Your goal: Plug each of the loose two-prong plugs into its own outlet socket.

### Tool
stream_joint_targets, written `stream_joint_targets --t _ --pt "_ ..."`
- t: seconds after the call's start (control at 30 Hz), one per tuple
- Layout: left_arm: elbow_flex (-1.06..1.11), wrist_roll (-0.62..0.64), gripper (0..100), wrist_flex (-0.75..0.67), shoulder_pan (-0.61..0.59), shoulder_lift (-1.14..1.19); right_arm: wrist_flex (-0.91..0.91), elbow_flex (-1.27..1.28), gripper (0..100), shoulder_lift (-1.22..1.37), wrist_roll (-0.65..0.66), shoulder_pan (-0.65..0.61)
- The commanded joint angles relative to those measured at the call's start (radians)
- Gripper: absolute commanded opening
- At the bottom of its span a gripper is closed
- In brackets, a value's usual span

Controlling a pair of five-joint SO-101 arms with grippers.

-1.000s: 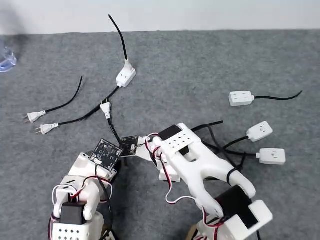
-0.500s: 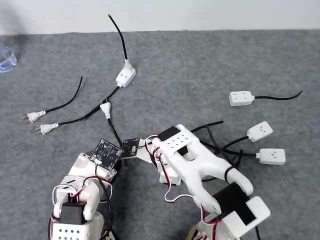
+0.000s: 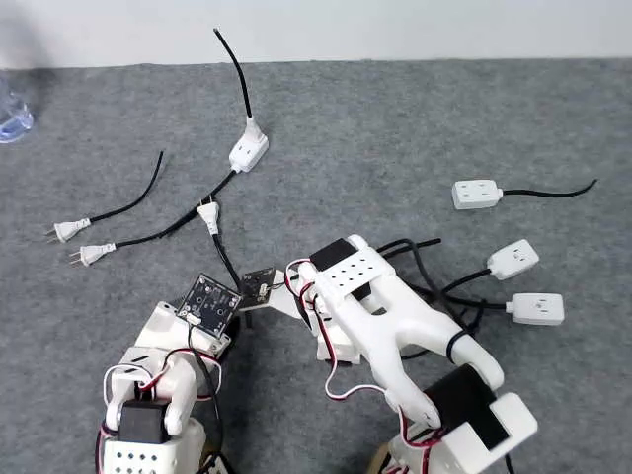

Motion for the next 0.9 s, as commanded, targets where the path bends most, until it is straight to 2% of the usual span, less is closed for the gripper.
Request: stream_joint_targets --t 0.0,0.17,0.43,0.87 --pt "-0.005 0.008 24 0.002 0.006 -0.008 -0.008 -0.015 14.4 -0.022 0.003 -0.041" --pt "-0.005 0.008 24 0.002 0.006 -0.008 -0.070 0.006 14.4 0.039 -0.029 -0.102" --pt "-0.005 0.008 24 0.000 0.006 -0.008 -0.021 0.002 14.3 0.054 -0.063 -0.128" --pt "-0.005 0.008 24 0.000 0.006 -0.008 0.093 0.011 14.3 -0.128 -0.095 -0.130"
